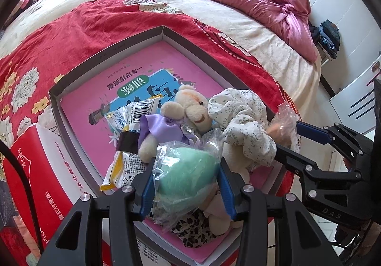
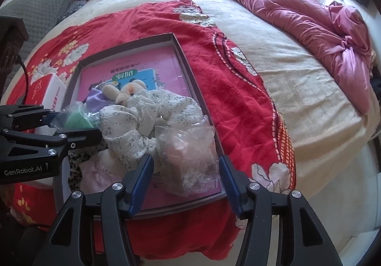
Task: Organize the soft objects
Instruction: 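Lower the sponge with the left tool while the right tool lowers the bag into the tray, then open both, then move both open tools back over the remaining items beside the tray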
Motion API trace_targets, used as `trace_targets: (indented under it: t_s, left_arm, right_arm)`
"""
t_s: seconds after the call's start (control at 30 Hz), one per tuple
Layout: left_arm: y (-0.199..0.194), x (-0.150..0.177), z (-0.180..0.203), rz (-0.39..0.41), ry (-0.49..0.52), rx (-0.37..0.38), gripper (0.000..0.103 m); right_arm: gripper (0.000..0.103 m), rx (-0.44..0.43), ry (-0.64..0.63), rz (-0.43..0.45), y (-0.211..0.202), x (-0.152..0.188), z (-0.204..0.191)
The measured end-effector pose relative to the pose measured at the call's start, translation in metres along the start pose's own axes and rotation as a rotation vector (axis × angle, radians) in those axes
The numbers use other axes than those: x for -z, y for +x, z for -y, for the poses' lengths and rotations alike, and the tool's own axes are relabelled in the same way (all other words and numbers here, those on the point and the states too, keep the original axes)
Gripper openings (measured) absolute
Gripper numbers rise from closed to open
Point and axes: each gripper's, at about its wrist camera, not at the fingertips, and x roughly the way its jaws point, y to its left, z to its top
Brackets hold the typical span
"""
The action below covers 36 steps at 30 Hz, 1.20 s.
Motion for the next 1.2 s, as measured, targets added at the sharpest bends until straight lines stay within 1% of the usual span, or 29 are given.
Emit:
trace_targets:
  t_s: [0.03, 0.07, 0.13, 0.2, 0.27, 0.3, 0.5, 0.63, 0.8, 0.93, 1.1, 1.2]
  left_arm:
    - [0.000, 0.000, 0.001, 0.000, 0.003, -0.002, 0.047]
    - [0.000, 0.000, 0.002, 0.000, 0.009, -0.008, 0.048]
    - [0.000, -0.001, 0.003, -0.001, 0.010, -0.018, 0.049]
    - [0.000, -0.001, 0.003, -0.001, 0.009, -0.022, 0.052]
    - [-0.002, 0.000, 0.003, 0.005, 0.011, -0.027, 0.058]
    - [-0.003, 0.000, 0.003, 0.009, 0.013, -0.029, 0.059]
    - [-0.008, -0.001, 0.002, 0.016, 0.019, -0.032, 0.060]
    - [-0.012, 0.000, 0.002, 0.022, 0.023, -0.038, 0.060]
    - [-0.021, 0.001, 0.001, 0.038, 0.024, -0.037, 0.060]
    - [-0.029, 0.002, 0.000, 0.046, 0.020, -0.042, 0.066]
    - [-0.036, 0.007, -0.002, 0.053, 0.016, -0.048, 0.067]
    - [-0.039, 0.008, -0.004, 0.057, 0.014, -0.051, 0.071]
  right_arm:
    - [0.061, 0.000, -0.001, 0.001, -0.001, 0.001, 0.000]
    - [0.065, 0.000, -0.001, 0.006, -0.003, 0.002, 0.000]
    - [0.068, 0.001, -0.002, 0.017, -0.006, 0.004, 0.000]
    - [0.068, -0.003, 0.010, 0.023, -0.009, 0.005, 0.002]
    - [0.068, -0.003, 0.017, 0.027, -0.011, 0.006, 0.004]
    - [0.068, 0.000, 0.017, 0.027, -0.011, 0.007, 0.005]
    - [0.069, 0.003, 0.021, 0.047, -0.021, 0.007, 0.004]
    - [0.072, 0.013, 0.014, 0.056, -0.026, 0.006, 0.001]
    - [0.073, 0.019, 0.019, 0.065, -0.031, 0.003, 0.000]
    - [0.073, 0.026, 0.025, 0.074, -0.036, 0.002, -0.001]
    - [0.073, 0.034, 0.028, 0.079, -0.041, 0.002, -0.005]
    - [0.073, 0.038, 0.026, 0.081, -0.043, 0.002, -0.008]
